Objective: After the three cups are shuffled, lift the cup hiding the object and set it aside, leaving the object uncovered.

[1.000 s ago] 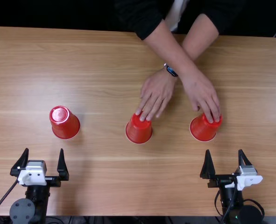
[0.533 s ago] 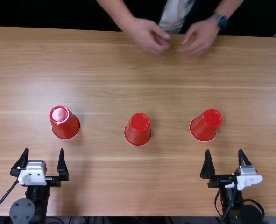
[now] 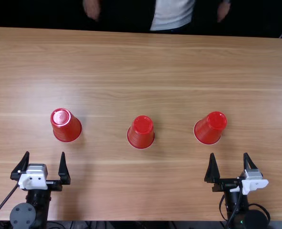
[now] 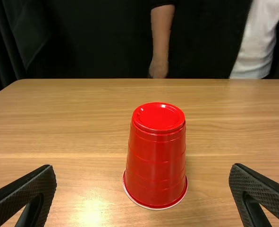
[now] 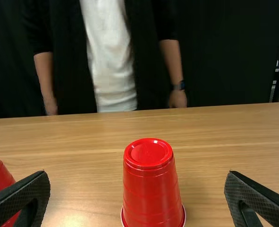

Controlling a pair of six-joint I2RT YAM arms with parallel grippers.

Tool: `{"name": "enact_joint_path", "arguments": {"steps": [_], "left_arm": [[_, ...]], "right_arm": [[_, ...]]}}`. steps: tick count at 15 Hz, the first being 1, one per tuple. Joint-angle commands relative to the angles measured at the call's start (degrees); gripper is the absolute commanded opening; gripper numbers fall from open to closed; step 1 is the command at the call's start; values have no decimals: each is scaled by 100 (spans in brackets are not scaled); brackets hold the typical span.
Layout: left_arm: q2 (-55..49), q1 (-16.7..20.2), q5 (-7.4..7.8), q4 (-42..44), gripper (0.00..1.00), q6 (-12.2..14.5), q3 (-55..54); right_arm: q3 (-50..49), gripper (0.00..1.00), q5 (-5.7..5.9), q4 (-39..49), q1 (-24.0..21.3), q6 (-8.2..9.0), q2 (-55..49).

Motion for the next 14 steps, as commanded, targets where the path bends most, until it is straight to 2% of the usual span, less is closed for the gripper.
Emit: {"name": "enact_joint_path", "arguments": {"steps": [1, 11, 13, 14], "left_arm": [[-58, 14, 52, -3, 100, 13, -137], [-58, -21, 94, -45, 100, 3, -137], [-14, -21, 94, -267, 100, 3, 408], [346, -12, 94, -499, 100, 3, 777]], "right_arm": [[-31, 100, -32, 19, -47, -13, -10], [83, 100, -22, 19, -99, -34, -10], [610, 100, -11, -45, -152, -87, -10], [883, 100, -11, -66, -187, -119, 140]]}}
